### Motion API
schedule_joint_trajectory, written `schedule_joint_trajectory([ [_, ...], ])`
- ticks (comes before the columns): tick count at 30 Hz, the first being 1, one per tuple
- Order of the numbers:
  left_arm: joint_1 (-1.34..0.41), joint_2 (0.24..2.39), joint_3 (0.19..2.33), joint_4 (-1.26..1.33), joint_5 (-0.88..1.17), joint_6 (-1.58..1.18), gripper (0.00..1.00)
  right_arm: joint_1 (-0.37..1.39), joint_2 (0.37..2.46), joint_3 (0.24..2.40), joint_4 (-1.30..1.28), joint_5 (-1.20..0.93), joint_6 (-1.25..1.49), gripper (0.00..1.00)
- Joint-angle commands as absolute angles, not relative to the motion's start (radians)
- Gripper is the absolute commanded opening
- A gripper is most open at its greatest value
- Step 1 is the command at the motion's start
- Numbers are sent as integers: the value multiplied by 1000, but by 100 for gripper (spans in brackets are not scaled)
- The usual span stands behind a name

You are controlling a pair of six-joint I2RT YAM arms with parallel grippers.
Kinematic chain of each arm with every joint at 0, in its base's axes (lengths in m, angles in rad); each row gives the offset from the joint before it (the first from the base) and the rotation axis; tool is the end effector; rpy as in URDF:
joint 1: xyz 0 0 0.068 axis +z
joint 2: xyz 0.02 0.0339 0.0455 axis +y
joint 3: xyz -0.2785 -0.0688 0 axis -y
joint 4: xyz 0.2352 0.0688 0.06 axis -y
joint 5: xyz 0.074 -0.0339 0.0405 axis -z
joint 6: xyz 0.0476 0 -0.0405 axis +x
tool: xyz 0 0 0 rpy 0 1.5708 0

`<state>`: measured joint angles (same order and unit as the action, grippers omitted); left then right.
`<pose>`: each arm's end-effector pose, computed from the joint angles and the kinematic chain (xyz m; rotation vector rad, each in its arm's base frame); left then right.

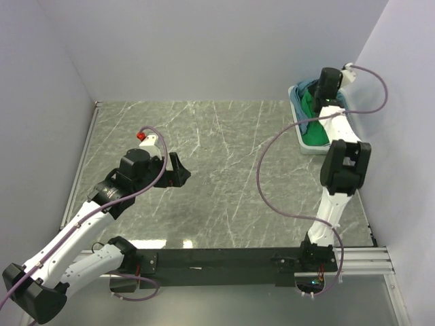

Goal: Fold and stack the tank tops

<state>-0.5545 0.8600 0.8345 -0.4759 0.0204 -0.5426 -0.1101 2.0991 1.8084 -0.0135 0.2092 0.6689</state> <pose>0.1539 -0.0964 0.3201 0.0257 2.1464 -0.6816 0.5137 -0.0667 0.3080 0.8420 1.6725 0.1896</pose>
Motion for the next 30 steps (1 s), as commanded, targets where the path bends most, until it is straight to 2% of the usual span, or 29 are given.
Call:
schedule_joint_trajectory([
  [1, -549, 842, 845, -442, 38, -537, 99, -104, 1867, 1783, 107, 281, 678, 0],
  [11, -549, 851, 845, -431, 52, -538, 99, -100, 1657, 1723, 94, 359, 617, 0],
  [22, -549, 825, 847, -443, 31, -541, 99, -60, 1543, 1804, 126, 249, 539, 0],
  [27, -549, 795, 847, -442, -32, -564, 98, 108, 1487, 1816, 94, 262, 405, 0],
  [30, -549, 782, 856, -453, -78, -597, 97, 210, 1416, 1726, 109, 264, 368, 0],
])
